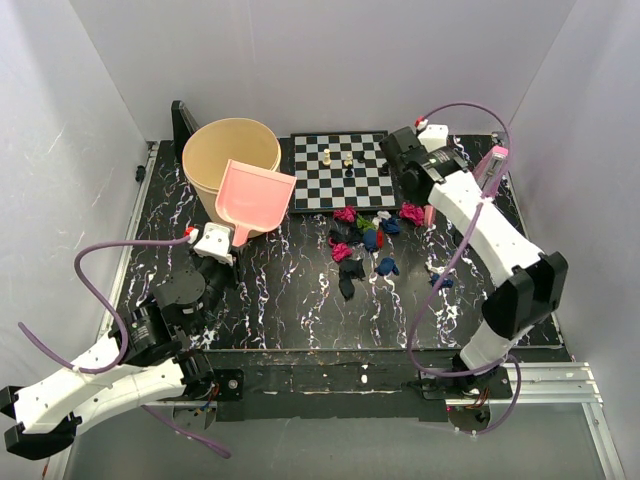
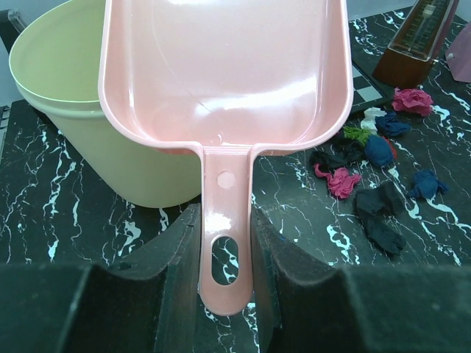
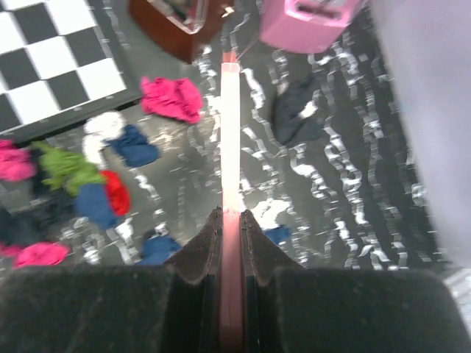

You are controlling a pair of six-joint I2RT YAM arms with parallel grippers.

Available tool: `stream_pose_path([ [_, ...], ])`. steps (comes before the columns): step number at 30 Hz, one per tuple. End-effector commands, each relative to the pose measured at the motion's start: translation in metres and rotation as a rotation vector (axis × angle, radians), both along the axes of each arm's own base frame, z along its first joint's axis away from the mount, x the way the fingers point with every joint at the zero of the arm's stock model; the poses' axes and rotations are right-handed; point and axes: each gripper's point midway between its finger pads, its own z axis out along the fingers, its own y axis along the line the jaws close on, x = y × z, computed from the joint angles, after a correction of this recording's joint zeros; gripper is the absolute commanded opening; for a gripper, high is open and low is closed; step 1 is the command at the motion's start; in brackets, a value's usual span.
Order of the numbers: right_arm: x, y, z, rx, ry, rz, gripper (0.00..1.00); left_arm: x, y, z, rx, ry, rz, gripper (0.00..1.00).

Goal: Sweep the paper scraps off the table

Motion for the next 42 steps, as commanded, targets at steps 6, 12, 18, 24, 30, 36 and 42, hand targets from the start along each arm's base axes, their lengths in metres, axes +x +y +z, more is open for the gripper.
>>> stream_pose_path([
  [6,0.057,-0.019,-0.010,-0.514,0.129,0.069,0.01,0.001,-0.003,0.004,-0.029,-0.004,-0.017,0.00],
  [12,0.090,0.034,-0.066,-0.462,0.261,0.397,0.01,-0.001,0.000,0.007,-0.044,-0.017,-0.022,0.00],
  [18,0.057,0.059,-0.091,-0.505,0.419,0.607,0.01,-0.001,0.001,0.008,-0.053,-0.025,-0.024,0.00],
  [24,-0.008,0.116,-0.063,-0.188,0.398,0.845,0.01,-0.001,0.000,0.007,-0.045,-0.018,-0.030,0.00],
  [30,0.013,0.045,-0.011,-0.407,0.264,0.550,0.01,-0.001,0.000,0.008,-0.056,-0.019,-0.033,0.00],
  [36,0.011,-0.035,0.007,-0.678,0.321,0.245,0.01,-0.002,-0.001,0.009,-0.061,-0.020,-0.042,0.00],
  [42,0.016,-0.097,-0.011,-0.759,0.415,0.100,0.01,-0.004,-0.002,0.008,-0.070,-0.017,-0.052,0.00],
])
